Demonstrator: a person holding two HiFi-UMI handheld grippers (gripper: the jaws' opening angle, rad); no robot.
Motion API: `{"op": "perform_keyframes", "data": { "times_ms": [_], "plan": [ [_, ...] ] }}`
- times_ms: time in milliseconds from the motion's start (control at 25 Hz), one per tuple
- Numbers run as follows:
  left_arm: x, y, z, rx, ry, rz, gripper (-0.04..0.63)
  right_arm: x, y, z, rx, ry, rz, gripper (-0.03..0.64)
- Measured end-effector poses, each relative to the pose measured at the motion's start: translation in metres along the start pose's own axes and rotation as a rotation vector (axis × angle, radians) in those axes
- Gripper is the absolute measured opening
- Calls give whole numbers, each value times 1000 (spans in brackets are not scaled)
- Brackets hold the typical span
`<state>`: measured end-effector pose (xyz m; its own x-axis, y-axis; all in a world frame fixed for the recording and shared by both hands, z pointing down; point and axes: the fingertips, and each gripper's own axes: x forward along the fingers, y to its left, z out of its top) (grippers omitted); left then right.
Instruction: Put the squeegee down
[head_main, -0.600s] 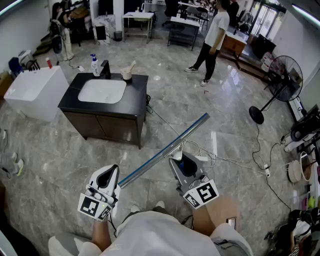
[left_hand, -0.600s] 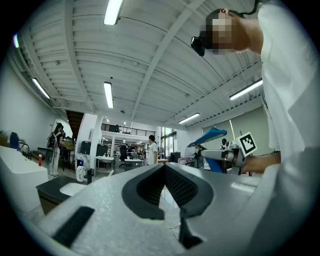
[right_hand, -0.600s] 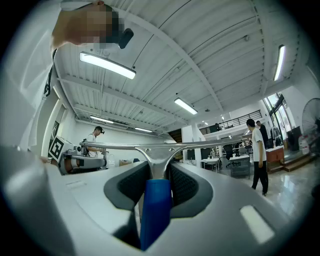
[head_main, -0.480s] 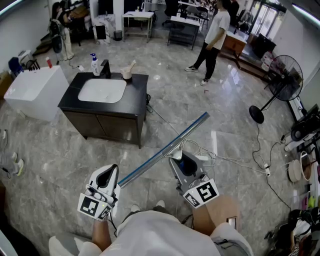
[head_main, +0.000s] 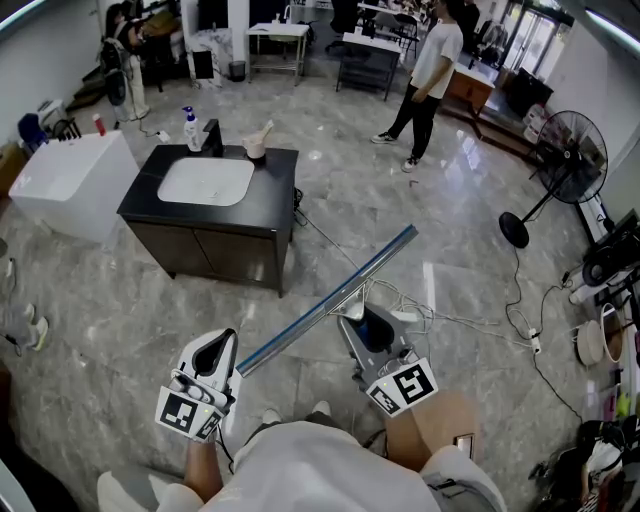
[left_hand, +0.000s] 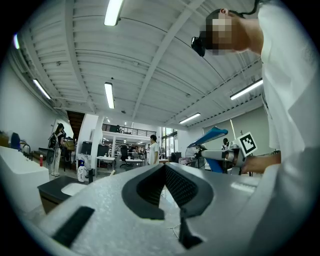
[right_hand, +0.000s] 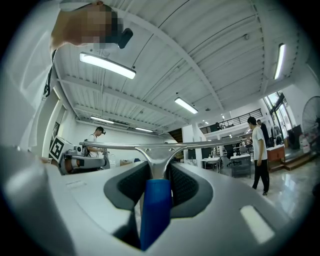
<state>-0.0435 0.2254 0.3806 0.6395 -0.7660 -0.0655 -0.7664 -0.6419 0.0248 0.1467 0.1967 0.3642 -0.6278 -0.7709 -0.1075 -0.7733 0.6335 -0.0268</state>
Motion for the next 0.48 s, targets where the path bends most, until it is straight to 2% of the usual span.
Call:
{"op": "perform_keyframes", "data": {
  "times_ms": [480],
  "plan": [
    [-1,-6,1,1,1,-1,0,-6,-2,2,26,-8,0,138]
  ]
}}
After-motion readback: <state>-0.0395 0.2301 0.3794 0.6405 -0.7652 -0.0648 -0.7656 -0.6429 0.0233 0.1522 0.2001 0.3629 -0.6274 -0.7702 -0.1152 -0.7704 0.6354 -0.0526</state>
